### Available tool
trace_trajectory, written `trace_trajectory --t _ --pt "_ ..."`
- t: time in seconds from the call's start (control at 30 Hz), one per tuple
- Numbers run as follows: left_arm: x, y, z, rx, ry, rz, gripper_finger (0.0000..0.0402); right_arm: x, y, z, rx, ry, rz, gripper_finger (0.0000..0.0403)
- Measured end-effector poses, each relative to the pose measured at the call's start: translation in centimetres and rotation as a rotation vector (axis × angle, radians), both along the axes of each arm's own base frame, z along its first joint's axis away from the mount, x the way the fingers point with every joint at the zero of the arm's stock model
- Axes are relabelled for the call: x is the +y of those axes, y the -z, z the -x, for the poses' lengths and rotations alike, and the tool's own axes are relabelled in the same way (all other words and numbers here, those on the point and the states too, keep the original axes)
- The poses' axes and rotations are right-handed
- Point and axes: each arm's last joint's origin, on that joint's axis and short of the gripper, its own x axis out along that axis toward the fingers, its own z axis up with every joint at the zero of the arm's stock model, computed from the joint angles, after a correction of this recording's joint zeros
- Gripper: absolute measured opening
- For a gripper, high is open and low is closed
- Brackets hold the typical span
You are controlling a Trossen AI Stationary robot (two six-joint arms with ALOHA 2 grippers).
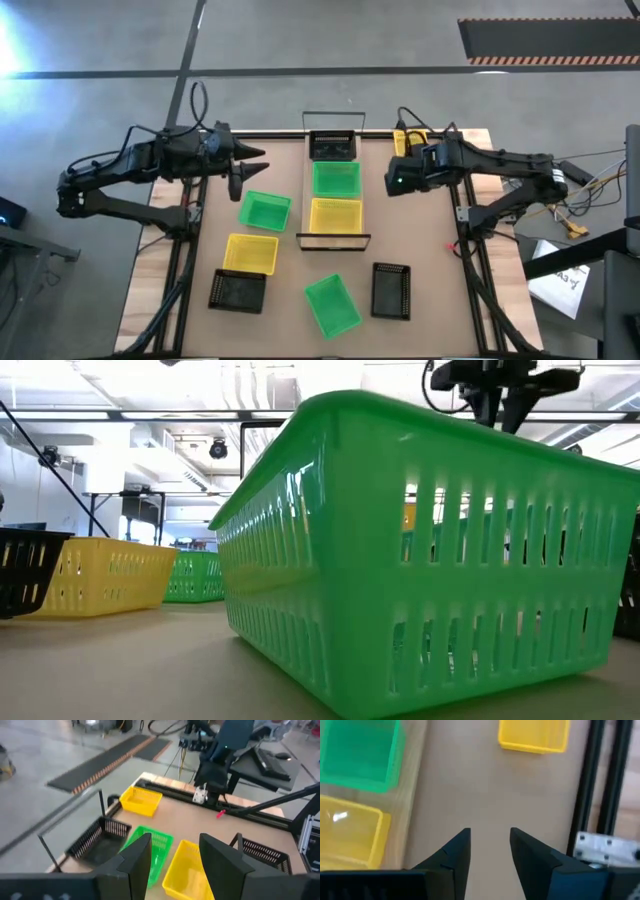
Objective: Stack baskets on shelf by color
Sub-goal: Stack the right black bin on top of the black bin on the shelf
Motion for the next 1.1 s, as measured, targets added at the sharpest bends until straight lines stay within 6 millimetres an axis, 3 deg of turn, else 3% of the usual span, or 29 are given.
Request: trace_trajectory --t 0.2,0.37,0.5,0.67,0.9,1.1 --pt "0.3 1.3 -1.8 0.067 -0.027 0.077 0.0151 -0.9 2.4 0.1 0.108 -0.221 -0.08 0.0136" --pt "0.4 2.5 -3.2 0.122 -0.065 0.171 0.0151 0.4 4.6 -0.6 0.04 -0.469 -0.137 0.0167" --pt "0.6 3.0 -3.9 0.13 -0.103 0.254 0.0151 3.1 5.7 -0.7 -0.138 -0.734 -0.222 0.0193" --pt "0.7 3.6 -4.7 0.146 -0.13 0.305 0.0151 8.5 7.2 0.0 -0.308 -1.023 -0.29 0.0209" --pt "0.8 4.6 -6.1 0.189 -0.15 0.332 0.0151 14.0 10.1 1.1 -0.226 -1.211 -0.142 0.0212" --pt "1.0 5.3 -7.0 0.221 -0.156 0.334 0.0151 15.3 12.9 0.0 -0.127 -1.22 -0.078 0.0208"
